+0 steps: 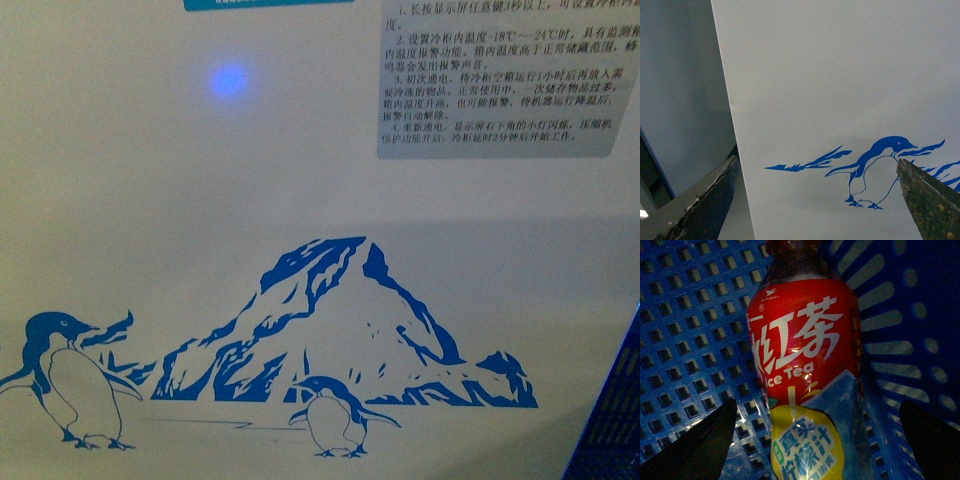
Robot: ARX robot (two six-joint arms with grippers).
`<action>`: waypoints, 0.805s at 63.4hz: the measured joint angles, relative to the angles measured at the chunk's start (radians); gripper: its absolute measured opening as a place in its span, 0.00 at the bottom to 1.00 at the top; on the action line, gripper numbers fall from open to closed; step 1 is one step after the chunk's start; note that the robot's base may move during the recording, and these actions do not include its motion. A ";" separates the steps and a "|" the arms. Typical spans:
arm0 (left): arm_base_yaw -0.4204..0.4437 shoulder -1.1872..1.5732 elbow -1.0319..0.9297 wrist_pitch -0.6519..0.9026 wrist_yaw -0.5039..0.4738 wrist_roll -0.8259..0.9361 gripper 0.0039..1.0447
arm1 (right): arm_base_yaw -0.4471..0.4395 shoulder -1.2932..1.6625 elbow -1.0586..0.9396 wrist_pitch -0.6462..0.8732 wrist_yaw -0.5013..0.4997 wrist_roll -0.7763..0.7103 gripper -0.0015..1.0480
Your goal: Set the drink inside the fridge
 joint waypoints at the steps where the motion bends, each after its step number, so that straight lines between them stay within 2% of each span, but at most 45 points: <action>1: 0.000 0.000 0.000 0.000 0.000 0.000 0.92 | 0.000 0.005 0.005 -0.001 0.001 0.000 0.93; 27: 0.000 0.000 0.000 0.000 0.000 0.000 0.92 | 0.004 0.149 0.134 -0.043 0.020 0.011 0.93; 49: 0.000 0.000 0.000 0.000 0.000 0.000 0.92 | 0.007 0.169 0.159 -0.066 0.022 0.032 0.93; 51: 0.000 0.000 0.000 0.000 0.000 0.000 0.92 | 0.008 0.169 0.159 -0.066 0.015 0.037 0.89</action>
